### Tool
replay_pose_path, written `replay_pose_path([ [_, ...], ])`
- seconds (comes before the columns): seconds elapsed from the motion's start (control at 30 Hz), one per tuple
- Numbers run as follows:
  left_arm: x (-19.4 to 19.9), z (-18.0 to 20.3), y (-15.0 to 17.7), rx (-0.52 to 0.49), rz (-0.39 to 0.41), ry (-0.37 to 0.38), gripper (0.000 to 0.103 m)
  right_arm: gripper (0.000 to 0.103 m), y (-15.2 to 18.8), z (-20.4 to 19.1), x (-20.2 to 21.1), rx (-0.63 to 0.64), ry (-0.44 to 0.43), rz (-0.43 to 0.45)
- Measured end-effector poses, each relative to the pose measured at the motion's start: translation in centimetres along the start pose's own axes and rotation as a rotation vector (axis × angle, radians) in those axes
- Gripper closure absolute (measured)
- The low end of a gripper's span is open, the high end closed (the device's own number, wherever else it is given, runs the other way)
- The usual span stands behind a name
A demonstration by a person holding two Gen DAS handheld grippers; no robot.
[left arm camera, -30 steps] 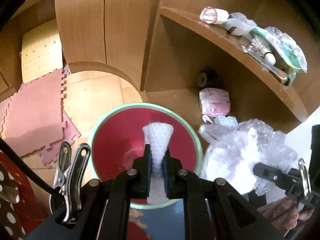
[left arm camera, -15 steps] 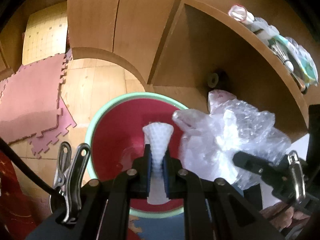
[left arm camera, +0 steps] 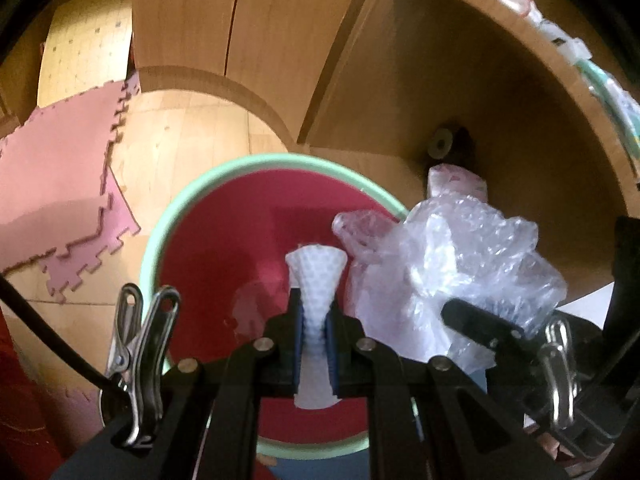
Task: Collect trash
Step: 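Carry the tissue in the left gripper and the bag in the right gripper over the red bucket, then open the right gripper to drop the bag into the bucket while the left gripper drops the tissue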
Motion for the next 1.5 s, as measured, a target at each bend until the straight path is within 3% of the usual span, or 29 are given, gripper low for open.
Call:
replay_pose_path([
  [0.4,-3.8,-1.5,0.9,0.069,-0.083,0.010,0.092,0.093,0.4,1.8,-2.5,-0.055,0.034,-0.057],
  [0.6,-4.3,-1.3,0.8,0.029,-0.112,-0.052,0.066,0.090,0.4,2.1,-2.8,-0.051,0.059,-0.055],
  [0.73,-3.9,-0.8,0.5,-0.013,-0.102,-0.079,0.062,0.080,-0.2,2.3,-2.4,-0.067,0.062,-0.027],
  [0.9,-1.7,-1.6,-0.5,-0.030,-0.045,-0.160,0.062,0.078,-0.8,2.7,-1.4,-0.081,0.079,0.026],
  [1.03,0.9,-3.8,-1.7,0.014,0.038,-0.233,0.061,0.078,-0.9,3.4,-0.9,-0.075,0.154,0.060],
  [1.13,1.3,-5.8,-1.5,0.068,0.030,-0.266,0.060,0.078,-0.9,4.3,-0.8,-0.077,0.217,0.063],
  [1.23,0.8,-7.4,-0.6,0.134,-0.019,-0.270,0.060,0.074,-0.6,5.4,-1.3,-0.111,0.270,0.034],
  [1.33,0.0,-8.3,0.5,0.202,-0.079,-0.222,0.060,0.074,0.3,6.0,-2.3,-0.180,0.251,-0.029],
  [1.5,-1.7,-8.6,1.1,0.214,-0.125,-0.242,0.057,0.074,1.6,5.6,-4.7,-0.206,0.258,-0.115],
])
Point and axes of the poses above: each gripper's, at about its wrist camera, not at the fingertips, and x roughly against the way its jaws point, z to its right, y to its underside, the point moved 6 cm from there along -x, roughly the way its jaws point, and after that the axes turned 8 degrees about -x, right-handed, at the moved point
